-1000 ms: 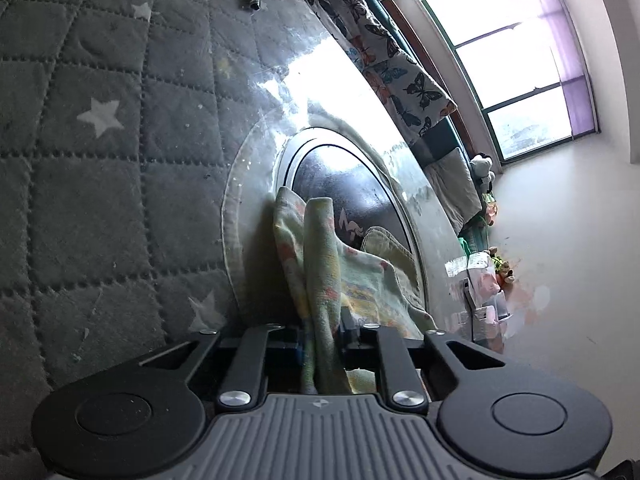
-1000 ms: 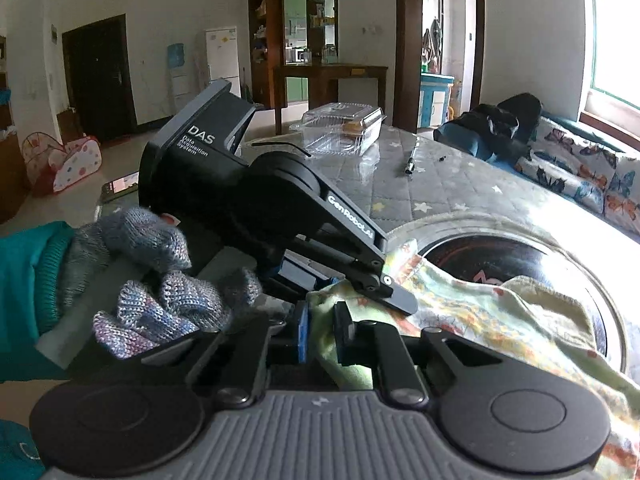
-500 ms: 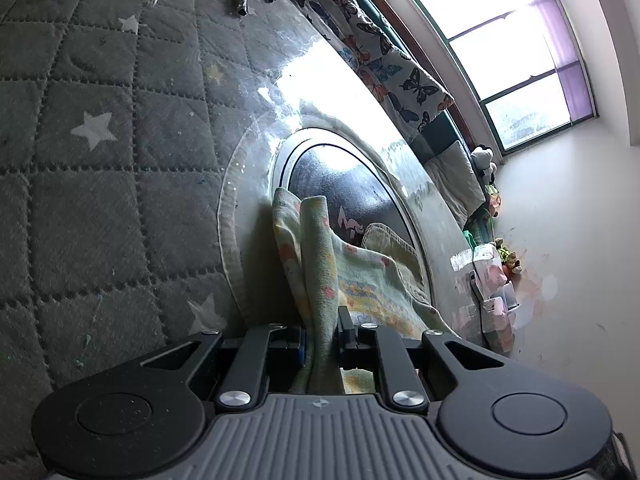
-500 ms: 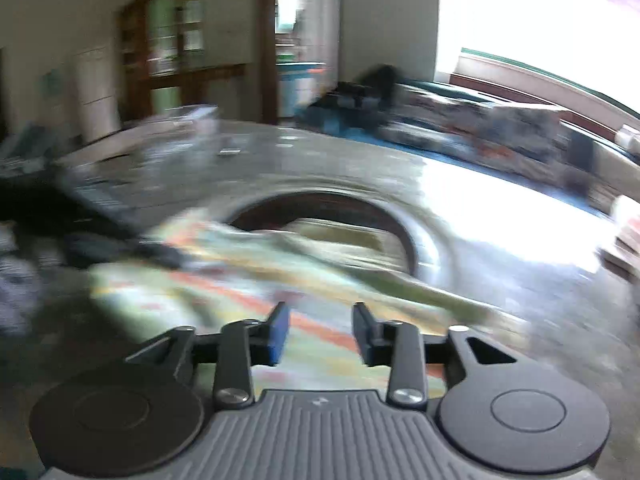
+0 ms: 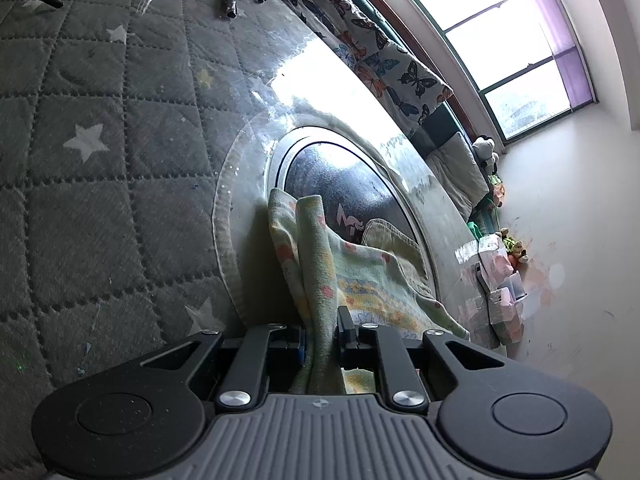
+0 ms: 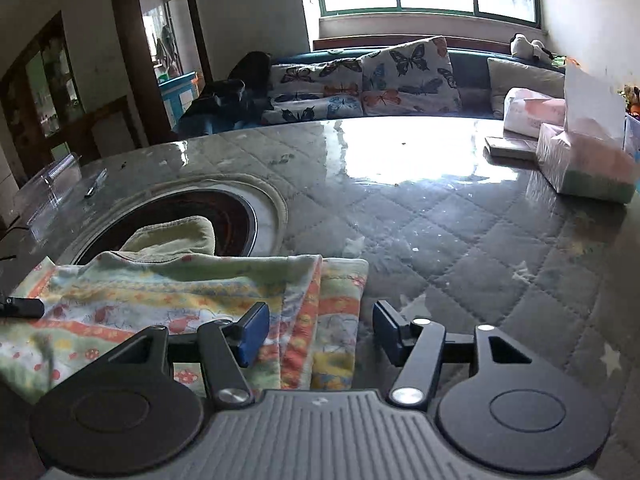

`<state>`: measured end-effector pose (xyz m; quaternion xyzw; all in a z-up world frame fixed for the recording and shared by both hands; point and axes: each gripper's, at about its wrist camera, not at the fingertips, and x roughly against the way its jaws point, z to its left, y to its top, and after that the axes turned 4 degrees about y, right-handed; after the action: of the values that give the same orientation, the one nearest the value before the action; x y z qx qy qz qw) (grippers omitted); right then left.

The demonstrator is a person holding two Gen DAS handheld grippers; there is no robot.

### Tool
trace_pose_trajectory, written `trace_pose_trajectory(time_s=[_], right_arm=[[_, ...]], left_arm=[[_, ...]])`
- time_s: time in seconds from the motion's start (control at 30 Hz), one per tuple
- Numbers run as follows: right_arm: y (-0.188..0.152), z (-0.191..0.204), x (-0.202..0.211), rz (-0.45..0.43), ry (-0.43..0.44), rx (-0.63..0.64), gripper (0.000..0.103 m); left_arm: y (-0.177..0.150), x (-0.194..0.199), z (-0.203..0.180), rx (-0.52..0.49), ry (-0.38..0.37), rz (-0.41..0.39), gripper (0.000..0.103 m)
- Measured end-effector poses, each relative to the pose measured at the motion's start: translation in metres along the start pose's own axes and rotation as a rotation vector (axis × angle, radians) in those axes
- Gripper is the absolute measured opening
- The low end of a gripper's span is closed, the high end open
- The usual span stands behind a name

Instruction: Fold clothes

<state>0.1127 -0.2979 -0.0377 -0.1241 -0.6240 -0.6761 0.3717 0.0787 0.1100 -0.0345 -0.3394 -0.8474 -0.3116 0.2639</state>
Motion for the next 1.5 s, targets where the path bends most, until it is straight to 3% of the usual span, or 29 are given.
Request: trace_pose_trajectory(time_s=[0.03, 0.2, 0.27, 0.57, 0.87, 1.17, 1.37, 1.5], right_arm=[[-0.001, 0.0, 0.001, -0.003, 0.007, -0.002, 0.052], [0.0, 0.008, -0.001, -0.009, 0.025, -0.01, 0.012], [-0.001, 0.006, 0.004, -0.025, 0.034, -0.029, 0.01], [0.006, 0.004, 0.05, -0.14, 0.034, -0.05, 0.008], [0.013, -0.035, 0.105, -0.23, -0.109, -0.073, 0.008], [0.011, -0.096, 0.14, -0.257, -0.267, -0.116, 0.008], [0.007, -0.125, 0.146, -0.255, -0.329, -0.139, 0.008], [-0.001, -0.14, 0.142, -0.233, -0.361, -0.162, 0.008]], left_arm=[[0.0, 0.0, -0.001, -0.004, 0.002, 0.0, 0.016], [0.0, 0.0, -0.002, -0.024, 0.011, -0.002, 0.015], [0.0, 0.001, -0.005, -0.043, 0.017, -0.005, 0.015], [0.003, 0.007, -0.049, -0.161, -0.029, -0.033, 0.01], [-0.011, -0.029, -0.131, -0.301, -0.11, 0.017, 0.009], [-0.038, -0.089, -0.204, -0.417, -0.156, 0.11, 0.009], [-0.053, -0.112, -0.231, -0.463, -0.173, 0.146, 0.009], [-0.063, -0.131, -0.237, -0.487, -0.146, 0.17, 0.01]])
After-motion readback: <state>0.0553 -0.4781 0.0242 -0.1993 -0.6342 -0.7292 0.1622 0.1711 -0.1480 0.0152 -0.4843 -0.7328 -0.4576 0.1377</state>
